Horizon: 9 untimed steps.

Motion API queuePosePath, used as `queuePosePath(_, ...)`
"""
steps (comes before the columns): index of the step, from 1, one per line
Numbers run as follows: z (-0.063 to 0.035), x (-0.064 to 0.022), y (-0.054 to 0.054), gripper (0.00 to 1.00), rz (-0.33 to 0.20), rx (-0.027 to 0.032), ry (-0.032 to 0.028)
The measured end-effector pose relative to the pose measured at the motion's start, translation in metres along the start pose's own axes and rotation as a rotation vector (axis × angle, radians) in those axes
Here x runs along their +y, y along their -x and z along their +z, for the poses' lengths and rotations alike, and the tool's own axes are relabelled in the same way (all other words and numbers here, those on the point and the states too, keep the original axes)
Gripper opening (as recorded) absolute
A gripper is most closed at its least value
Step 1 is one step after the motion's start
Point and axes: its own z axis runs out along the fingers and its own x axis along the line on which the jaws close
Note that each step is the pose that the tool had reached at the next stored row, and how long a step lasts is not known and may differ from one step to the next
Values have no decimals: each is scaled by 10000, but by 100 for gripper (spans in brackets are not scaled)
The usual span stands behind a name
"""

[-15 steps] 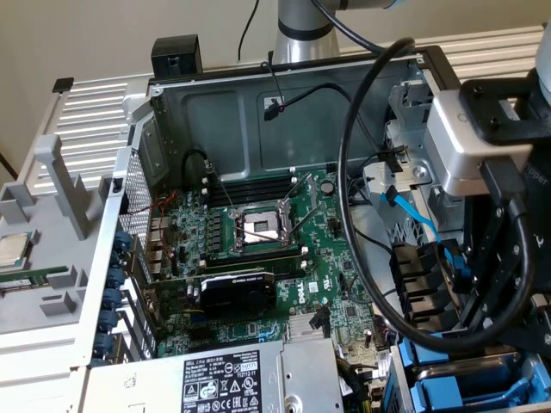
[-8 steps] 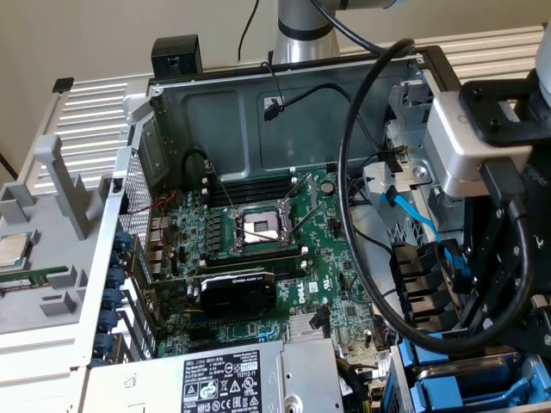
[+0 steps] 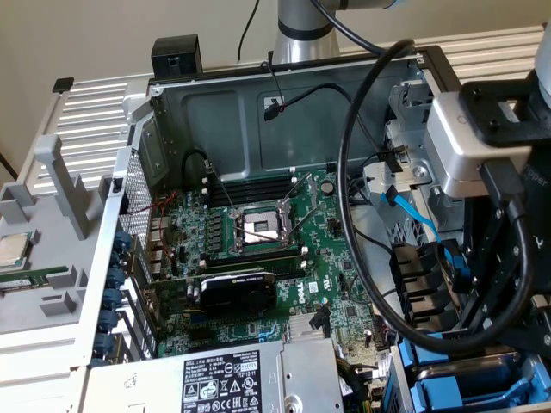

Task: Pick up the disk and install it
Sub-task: 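Insert the first disk wire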

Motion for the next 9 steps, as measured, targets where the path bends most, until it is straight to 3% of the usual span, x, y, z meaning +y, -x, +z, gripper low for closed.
queuePosePath(9, 4, 1, 0, 17, 1, -1, -22)
